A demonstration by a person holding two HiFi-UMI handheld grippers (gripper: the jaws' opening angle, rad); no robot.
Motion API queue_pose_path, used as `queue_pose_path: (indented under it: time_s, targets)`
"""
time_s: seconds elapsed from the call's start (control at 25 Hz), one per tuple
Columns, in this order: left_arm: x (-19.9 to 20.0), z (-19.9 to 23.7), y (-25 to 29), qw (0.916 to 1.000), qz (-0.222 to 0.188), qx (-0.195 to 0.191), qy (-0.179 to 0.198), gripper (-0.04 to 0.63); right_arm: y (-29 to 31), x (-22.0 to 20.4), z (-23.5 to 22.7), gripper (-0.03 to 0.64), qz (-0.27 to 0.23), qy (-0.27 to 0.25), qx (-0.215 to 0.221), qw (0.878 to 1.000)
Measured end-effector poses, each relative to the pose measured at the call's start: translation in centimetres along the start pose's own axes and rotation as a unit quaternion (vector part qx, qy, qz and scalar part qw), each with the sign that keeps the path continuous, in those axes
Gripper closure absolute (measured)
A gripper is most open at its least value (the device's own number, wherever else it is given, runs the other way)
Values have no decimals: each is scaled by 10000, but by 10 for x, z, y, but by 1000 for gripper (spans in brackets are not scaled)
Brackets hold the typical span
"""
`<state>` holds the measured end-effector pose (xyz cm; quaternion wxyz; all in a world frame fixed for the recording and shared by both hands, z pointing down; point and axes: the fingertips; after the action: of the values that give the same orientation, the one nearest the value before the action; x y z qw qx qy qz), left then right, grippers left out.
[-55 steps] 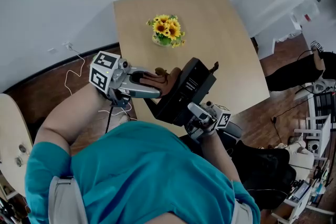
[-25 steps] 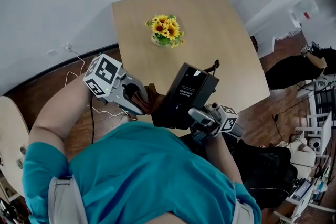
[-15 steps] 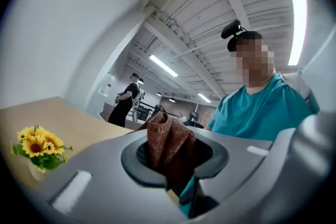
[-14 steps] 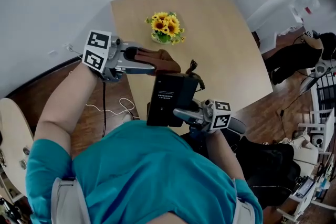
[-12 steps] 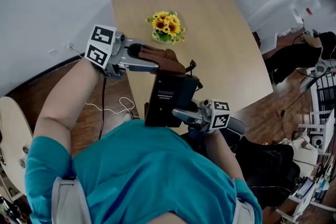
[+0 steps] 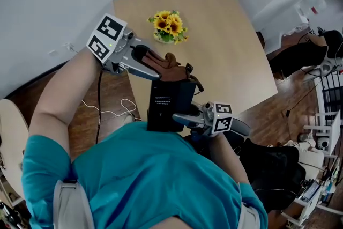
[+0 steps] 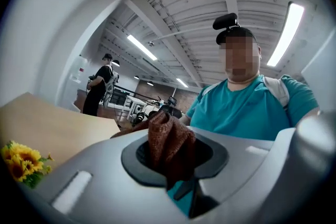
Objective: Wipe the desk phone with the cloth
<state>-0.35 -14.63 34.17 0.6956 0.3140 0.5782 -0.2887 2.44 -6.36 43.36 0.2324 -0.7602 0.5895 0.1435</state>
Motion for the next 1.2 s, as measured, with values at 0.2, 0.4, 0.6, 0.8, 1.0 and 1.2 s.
queue_pose_path:
  time_s: [0.2, 0.4, 0.6, 0.8, 1.0, 1.2]
  targets:
    - [-4, -18, -14, 9994, 311, -158, -45, 508, -2, -1, -1, 451, -48, -14, -8, 10000]
    - [-5, -27, -35, 9986, -8, 508, 125, 509, -24, 24, -10, 451, -940, 450, 9, 9946]
    - [10, -1, -21, 9638, -756, 2426, 806, 508, -66, 105, -23, 450, -2956, 1144, 300, 9480]
    - [17, 26, 6, 9228, -1233, 3523, 952, 508, -92, 167, -13, 451, -4150, 1102, 722, 9002]
    - [39, 22, 28, 9128, -1443, 3618, 1228, 508, -82, 175, 1, 451, -4296, 1189, 1127, 8881]
    - [35, 32, 9, 9022, -1401, 3884, 1244, 508, -78, 168, 12, 451, -4308, 1391, 1627, 8767]
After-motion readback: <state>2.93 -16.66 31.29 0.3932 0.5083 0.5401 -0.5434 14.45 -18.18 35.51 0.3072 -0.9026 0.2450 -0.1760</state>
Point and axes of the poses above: the fingertips, and each gripper's own axes: y forward along the fingers, z to its left, x out of its top, and after that the axes turned 12 degrees about y, right-handed
